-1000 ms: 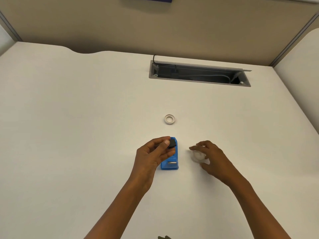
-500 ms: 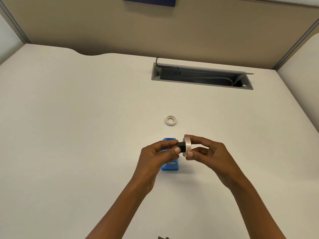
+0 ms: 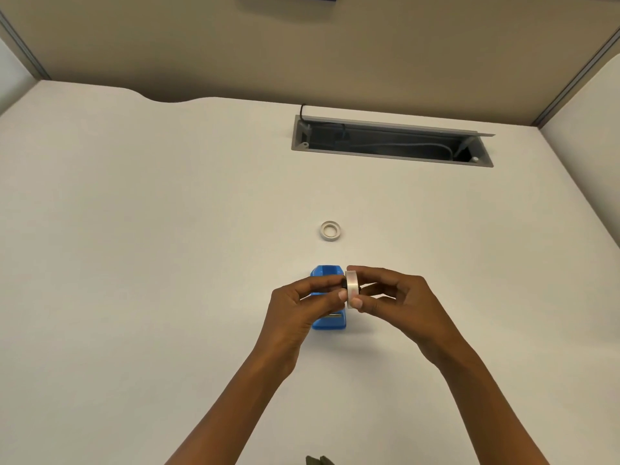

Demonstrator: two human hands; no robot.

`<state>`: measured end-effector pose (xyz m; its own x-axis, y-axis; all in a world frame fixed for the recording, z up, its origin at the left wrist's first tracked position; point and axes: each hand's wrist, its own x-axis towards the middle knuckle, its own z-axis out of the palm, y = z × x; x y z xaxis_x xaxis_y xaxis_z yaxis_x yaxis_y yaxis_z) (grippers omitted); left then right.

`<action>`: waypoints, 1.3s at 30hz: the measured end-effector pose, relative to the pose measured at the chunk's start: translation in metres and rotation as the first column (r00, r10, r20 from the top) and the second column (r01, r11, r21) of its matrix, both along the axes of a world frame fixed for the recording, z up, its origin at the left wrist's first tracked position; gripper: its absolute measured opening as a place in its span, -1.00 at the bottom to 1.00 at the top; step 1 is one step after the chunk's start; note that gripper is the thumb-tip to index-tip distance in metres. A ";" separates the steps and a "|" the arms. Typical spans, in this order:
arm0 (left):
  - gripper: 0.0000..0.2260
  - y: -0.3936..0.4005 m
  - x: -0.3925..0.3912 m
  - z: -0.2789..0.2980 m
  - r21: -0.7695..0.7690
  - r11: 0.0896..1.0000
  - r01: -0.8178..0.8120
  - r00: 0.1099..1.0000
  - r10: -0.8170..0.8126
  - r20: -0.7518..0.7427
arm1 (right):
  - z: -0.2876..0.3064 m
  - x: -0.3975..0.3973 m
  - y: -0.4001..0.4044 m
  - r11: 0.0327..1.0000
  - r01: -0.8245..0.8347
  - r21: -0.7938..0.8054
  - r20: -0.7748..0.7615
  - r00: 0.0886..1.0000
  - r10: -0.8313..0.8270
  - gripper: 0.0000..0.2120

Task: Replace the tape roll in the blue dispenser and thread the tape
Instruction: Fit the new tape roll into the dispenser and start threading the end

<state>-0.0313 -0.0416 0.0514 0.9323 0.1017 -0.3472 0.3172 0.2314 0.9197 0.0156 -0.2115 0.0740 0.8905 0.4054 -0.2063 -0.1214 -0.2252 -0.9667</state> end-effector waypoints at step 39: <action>-0.65 0.025 0.016 -0.038 0.376 0.926 -0.038 0.991 -0.013 0.132 | -0.040 0.032 0.026 0.963 0.000 -0.269 0.204 0.977 0.057 -0.55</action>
<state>-0.0155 -0.0162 0.0131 0.9643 0.2134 -0.1570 0.1887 -0.1371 0.9724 0.0480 -0.1850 0.0343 0.9142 0.3866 -0.1215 0.0859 -0.4781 -0.8741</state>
